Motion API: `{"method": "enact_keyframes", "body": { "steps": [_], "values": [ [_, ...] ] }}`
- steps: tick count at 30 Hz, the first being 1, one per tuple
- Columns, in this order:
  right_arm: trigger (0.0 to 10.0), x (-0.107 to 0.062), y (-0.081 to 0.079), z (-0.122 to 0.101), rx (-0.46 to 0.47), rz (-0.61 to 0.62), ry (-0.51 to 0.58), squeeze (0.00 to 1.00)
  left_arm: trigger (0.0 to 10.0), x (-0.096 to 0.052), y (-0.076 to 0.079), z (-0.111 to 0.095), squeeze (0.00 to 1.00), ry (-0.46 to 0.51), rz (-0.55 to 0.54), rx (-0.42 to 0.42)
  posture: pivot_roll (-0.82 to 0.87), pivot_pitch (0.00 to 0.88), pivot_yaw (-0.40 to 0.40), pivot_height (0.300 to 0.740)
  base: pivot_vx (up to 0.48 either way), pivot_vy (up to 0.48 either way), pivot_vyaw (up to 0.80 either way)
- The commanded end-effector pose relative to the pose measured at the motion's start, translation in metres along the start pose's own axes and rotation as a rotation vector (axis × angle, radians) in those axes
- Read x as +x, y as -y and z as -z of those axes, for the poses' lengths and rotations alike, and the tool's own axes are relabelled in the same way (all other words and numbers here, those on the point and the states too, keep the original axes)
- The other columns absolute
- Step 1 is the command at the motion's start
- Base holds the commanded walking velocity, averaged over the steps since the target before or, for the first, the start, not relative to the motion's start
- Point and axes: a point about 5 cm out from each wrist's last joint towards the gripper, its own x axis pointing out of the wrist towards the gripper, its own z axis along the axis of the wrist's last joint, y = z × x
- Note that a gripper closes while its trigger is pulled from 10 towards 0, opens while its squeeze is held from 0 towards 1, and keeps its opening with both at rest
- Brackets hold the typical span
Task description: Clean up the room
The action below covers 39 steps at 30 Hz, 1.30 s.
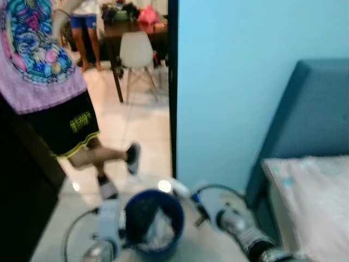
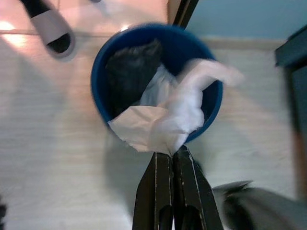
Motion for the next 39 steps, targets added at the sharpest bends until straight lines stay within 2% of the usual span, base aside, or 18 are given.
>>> {"method": "enact_keyframes", "body": {
  "steps": [1,5,7,9,10,12,15,18,22,24,27,29,30,35,37,39],
  "values": [
    [10.0,0.004,-0.009,-0.005,-0.009,-0.029,0.004,0.00,10.0,-0.003,-0.002,0.011,0.00,-0.043,0.030,0.012,-0.10,0.063,0.020,0.740,0.480,0.000,-0.58],
    [10.0,0.004,-0.008,-0.004,0.009,-0.021,0.001,0.00,10.0,-0.003,0.006,0.014,0.00,-0.075,0.114,0.005,-0.10,0.064,0.020,0.740,0.220,0.000,-0.72],
    [10.0,0.004,-0.006,-0.004,0.017,-0.006,0.005,0.00,10.0,-0.003,0.012,0.019,0.00,-0.128,0.182,0.034,-0.11,0.062,0.022,0.740,0.000,0.000,-0.38],
    [10.0,0.004,-0.006,-0.004,0.017,-0.006,0.005,0.00,10.0,-0.003,0.012,0.019,0.00,-0.128,0.182,0.034,-0.11,0.062,0.022,0.740,0.000,0.000,0.00],
    [10.0,0.003,-0.006,-0.005,0.007,0.002,0.008,0.00,10.0,-0.005,0.015,0.027,0.00,-0.195,0.240,0.089,-0.12,0.063,0.025,0.740,0.000,0.000,0.00],
    [10.0,0.003,-0.006,-0.005,0.007,0.002,0.008,0.00,10.0,-0.005,0.015,0.027,0.00,-0.195,0.240,0.089,-0.12,0.063,0.025,0.740,0.000,0.000,0.00],
    [10.0,0.003,-0.006,-0.004,0.013,0.005,0.003,0.00,10.0,-0.008,0.014,0.033,0.00,-0.232,0.258,0.154,-0.12,0.065,0.026,0.740,0.000,0.000,0.00],
    [10.0,0.003,-0.006,-0.002,0.019,0.015,-0.004,0.00,10.0,-0.005,0.011,0.025,0.00,-0.196,0.218,0.175,-0.14,0.076,0.029,0.740,0.000,0.000,-0.78],
    [10.0,0.002,-0.006,-0.001,0.034,0.022,0.007,0.00,10.0,-0.001,0.015,0.013,0.00,-0.157,0.229,0.207,-0.15,0.085,0.027,0.740,0.000,0.000,-0.76],
    [10.0,0.002,-0.006,-0.001,0.032,0.026,0.015,0.00,10.0,0.003,0.020,0.003,0.00,-0.122,0.232,0.241,-0.17,0.092,0.029,0.740,0.000,0.000,0.00],
    [10.0,0.002,-0.006,-0.001,0.029,0.027,0.016,0.00,10.0,0.004,0.021,-0.001,0.00,-0.110,0.232,0.249,-0.17,0.092,0.029,0.740,0.000,0.000,0.00],
    [10.0,0.001,-0.004,0.000,0.038,0.036,0.023,0.00,10.0,0.008,0.023,-0.015,0.00,-0.058,0.197,0.253,-0.20,0.099,0.030,0.740,0.000,0.000,0.00],
    [10.0,0.001,-0.004,0.000,0.042,0.038,0.026,0.00,10.0,0.009,0.024,-0.020,1.00,-0.041,0.184,0.252,-0.20,0.099,0.030,0.740,0.000,0.000,0.00],
    [10.0,0.000,-0.003,-0.001,0.040,0.036,0.036,0.00,10.0,0.012,0.024,-0.029,1.00,-0.020,0.128,0.324,-0.22,0.104,0.027,0.740,0.000,0.000,0.00],
    [10.0,0.000,-0.004,-0.002,0.038,0.028,0.047,0.00,10.0,0.011,0.015,-0.033,1.00,-0.014,0.041,0.386,-0.23,0.109,0.023,0.740,0.000,0.000,0.00],
    [10.0,0.000,-0.004,-0.002,0.038,0.025,0.051,0.00,10.0,0.011,0.011,-0.034,1.00,-0.012,0.013,0.407,-0.23,0.109,0.022,0.740,0.000,0.000,0.00]
  ]
}}
